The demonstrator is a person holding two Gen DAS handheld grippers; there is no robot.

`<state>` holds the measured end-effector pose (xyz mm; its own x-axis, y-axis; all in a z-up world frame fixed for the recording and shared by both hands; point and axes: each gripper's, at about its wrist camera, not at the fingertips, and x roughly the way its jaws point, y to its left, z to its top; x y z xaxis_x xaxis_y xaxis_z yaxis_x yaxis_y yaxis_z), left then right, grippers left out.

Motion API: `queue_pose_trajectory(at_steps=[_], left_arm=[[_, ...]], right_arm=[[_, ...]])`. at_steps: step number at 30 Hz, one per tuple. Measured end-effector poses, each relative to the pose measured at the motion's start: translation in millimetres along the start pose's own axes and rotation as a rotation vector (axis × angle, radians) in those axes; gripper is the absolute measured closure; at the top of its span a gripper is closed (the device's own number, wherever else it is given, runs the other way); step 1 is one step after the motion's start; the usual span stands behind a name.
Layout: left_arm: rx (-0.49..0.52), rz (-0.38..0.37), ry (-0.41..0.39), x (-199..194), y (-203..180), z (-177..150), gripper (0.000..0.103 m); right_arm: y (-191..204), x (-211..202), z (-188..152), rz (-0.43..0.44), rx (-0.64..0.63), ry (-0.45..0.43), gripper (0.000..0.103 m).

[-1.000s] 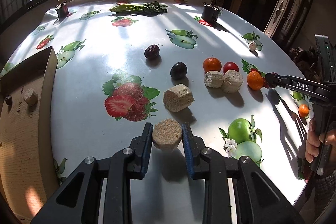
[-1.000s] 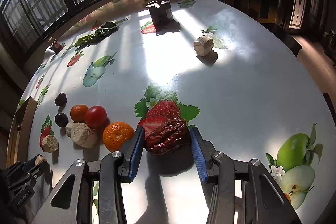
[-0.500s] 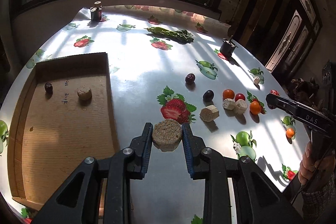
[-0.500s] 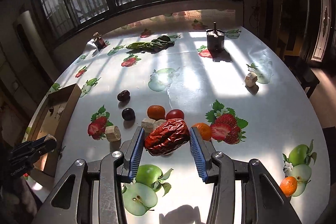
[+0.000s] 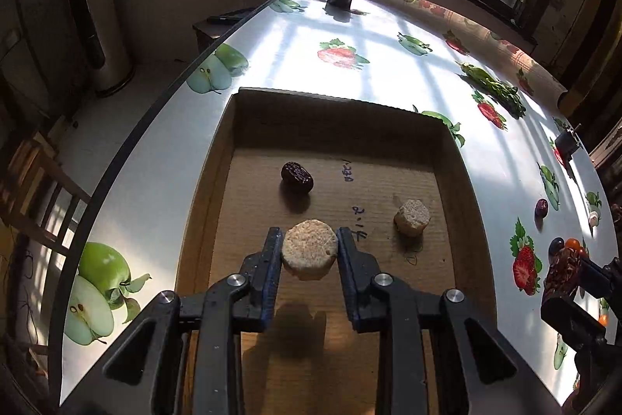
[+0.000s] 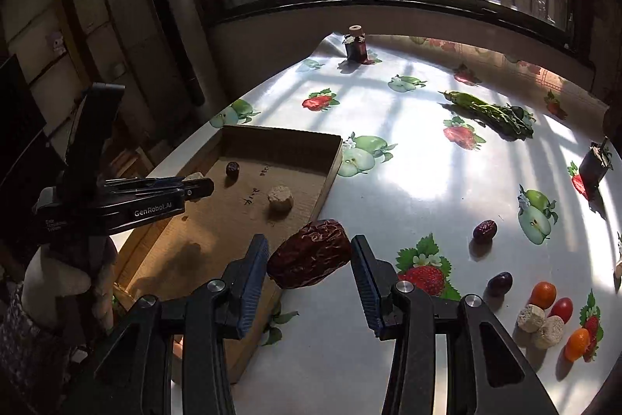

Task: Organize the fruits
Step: 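Carry the rice cake and dried date into the box and open both tools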

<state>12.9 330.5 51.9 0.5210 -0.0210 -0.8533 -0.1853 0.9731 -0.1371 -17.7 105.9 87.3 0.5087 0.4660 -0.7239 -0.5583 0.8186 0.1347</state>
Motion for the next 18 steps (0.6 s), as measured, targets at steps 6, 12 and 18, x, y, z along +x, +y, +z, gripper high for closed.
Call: queue_pose_trajectory(at_steps=[6, 12, 18], left_arm=[[-0.046, -0.004, 0.089, 33.9, 14.1, 8.9, 0.076], [-0.072, -0.011, 0.089, 43.6, 19.5, 24.1, 0.076], [-0.086, -0.018, 0.061, 45.8, 20.4, 29.1, 0.076]], right_arm=[[33.1, 69.9, 17.2, -0.016, -0.104, 0.102, 0.055], [35.5, 109.0, 23.2, -0.015, -0.103, 0.19, 0.055], [31.8, 130.2, 33.5, -0.071, -0.107, 0.21, 0.055]])
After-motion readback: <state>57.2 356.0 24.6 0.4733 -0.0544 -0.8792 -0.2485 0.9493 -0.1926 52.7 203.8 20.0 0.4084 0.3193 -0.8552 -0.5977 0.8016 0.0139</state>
